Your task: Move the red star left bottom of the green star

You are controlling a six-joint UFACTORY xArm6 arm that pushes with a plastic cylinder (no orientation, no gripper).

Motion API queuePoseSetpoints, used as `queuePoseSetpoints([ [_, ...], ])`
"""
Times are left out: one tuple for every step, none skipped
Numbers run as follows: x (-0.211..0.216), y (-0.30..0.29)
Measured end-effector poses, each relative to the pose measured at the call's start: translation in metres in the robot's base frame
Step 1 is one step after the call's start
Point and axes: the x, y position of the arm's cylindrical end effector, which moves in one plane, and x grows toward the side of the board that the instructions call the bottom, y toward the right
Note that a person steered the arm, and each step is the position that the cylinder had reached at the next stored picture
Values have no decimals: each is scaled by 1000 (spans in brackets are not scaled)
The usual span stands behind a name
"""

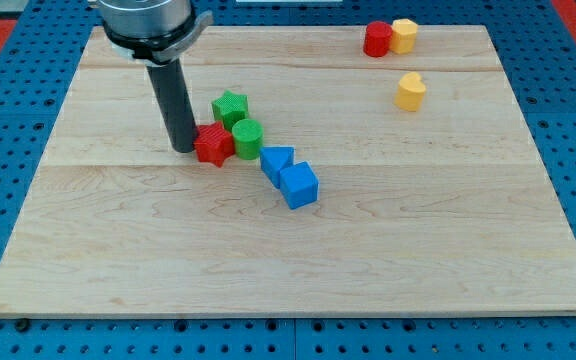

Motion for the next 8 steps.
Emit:
queuePoseSetpoints([
  [1, 2],
  [7, -13],
  [30, -52],
  [59, -34],
  [59, 47],
  [55, 57],
  [46, 57],
  [37, 56],
])
